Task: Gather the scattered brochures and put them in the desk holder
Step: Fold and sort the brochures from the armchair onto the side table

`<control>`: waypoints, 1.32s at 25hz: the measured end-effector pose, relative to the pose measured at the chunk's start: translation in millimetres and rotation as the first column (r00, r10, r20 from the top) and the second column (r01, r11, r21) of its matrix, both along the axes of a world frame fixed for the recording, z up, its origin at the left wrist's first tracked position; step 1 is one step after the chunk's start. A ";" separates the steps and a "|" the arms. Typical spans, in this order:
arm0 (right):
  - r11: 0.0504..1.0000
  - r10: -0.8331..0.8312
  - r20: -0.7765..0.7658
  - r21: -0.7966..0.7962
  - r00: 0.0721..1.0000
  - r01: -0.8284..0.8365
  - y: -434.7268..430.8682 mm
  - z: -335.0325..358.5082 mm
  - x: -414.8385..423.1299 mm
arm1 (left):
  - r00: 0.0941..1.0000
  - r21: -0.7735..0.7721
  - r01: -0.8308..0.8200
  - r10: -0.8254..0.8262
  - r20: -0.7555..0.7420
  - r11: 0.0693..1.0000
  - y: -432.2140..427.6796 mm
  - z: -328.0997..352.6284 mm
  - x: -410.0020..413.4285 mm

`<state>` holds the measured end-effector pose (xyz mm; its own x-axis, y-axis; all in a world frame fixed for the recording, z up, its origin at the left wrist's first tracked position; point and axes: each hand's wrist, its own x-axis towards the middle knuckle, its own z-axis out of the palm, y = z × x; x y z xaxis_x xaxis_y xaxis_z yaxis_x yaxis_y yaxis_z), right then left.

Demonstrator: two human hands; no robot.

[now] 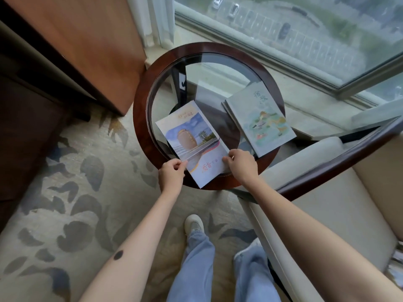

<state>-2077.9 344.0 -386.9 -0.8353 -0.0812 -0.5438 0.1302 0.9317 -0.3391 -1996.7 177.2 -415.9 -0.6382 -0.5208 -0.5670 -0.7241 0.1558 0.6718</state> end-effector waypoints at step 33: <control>0.955 0.203 0.082 0.204 0.976 -0.216 -1.1 -38.8 -26.4 | 0.532 -0.678 0.696 -0.803 0.267 0.236 -49.9 -70.8 -104.0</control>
